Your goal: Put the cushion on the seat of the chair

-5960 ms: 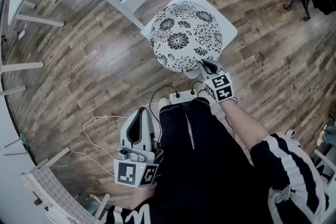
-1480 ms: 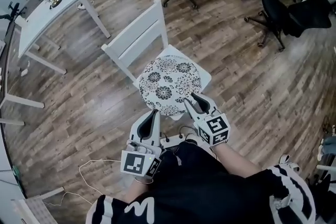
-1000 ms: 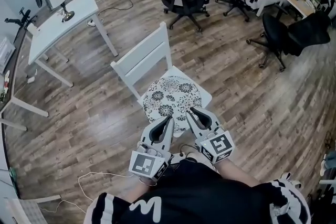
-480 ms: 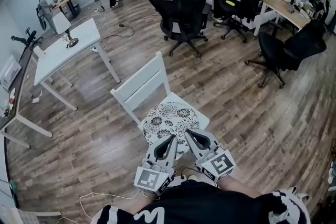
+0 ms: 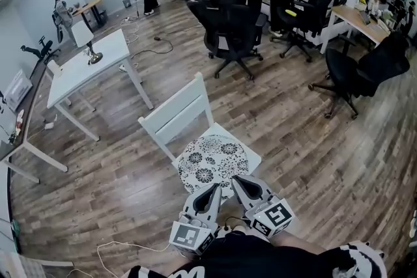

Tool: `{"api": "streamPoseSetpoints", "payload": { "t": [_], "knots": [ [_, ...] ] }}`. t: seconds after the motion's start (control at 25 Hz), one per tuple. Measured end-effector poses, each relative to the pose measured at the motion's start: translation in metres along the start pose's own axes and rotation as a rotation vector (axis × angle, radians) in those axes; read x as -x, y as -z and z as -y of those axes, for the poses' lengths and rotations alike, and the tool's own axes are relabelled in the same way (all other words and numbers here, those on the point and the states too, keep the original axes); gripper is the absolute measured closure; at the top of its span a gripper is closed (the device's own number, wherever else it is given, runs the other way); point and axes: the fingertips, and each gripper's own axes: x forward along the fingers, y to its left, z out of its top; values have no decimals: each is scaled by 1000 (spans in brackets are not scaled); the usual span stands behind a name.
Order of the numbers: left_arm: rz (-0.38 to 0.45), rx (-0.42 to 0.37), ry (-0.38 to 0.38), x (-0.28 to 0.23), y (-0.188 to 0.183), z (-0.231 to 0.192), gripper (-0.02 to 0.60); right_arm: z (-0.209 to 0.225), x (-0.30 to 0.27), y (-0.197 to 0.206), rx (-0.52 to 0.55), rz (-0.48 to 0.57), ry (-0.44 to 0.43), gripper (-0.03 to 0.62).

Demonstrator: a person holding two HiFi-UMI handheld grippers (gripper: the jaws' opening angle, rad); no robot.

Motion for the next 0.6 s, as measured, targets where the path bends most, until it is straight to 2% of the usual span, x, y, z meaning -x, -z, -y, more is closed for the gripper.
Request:
{"api": "streamPoseSetpoints", "payload": {
  "t": [0.28,0.6],
  "knots": [
    [26,-2,-13,24,-8,-6,575,-28,-7,-6,23,12,-25,574],
    [27,2,-27,89,-12,-18,575,-91,-2,9,33,-2,-27,574]
  ]
}}
